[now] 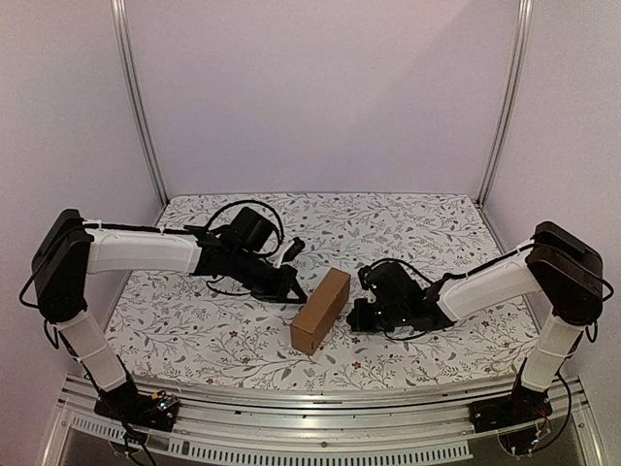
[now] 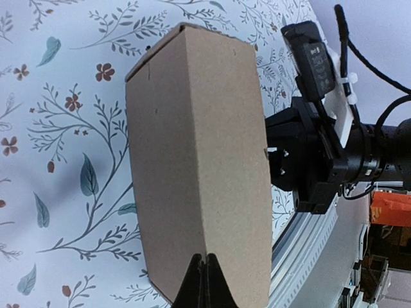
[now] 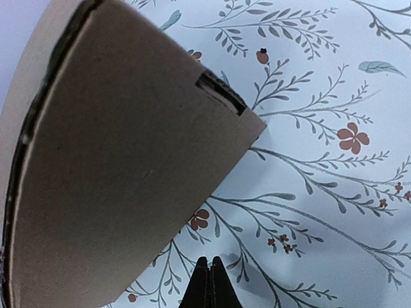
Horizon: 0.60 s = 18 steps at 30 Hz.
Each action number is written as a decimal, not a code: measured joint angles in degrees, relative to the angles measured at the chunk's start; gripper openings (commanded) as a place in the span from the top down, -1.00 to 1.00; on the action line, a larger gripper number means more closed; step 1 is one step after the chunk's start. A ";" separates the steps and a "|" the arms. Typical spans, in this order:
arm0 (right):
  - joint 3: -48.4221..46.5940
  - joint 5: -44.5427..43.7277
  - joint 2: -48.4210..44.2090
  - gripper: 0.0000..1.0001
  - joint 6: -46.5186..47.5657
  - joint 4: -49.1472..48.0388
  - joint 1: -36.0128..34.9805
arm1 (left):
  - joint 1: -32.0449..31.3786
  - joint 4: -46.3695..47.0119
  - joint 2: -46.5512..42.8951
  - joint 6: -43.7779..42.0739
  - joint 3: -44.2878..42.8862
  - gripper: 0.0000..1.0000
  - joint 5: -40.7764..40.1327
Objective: Fold the paper box
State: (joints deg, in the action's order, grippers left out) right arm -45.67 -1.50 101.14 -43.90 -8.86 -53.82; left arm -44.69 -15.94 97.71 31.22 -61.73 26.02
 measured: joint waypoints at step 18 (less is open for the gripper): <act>-4.79 5.40 12.33 1.00 -13.53 -16.31 0.79 | 0.48 0.35 2.73 -1.66 -3.54 1.00 1.66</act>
State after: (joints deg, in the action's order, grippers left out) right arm -50.46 3.90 113.47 -57.43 -25.17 -53.04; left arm -44.21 -15.59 100.44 29.56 -65.28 27.68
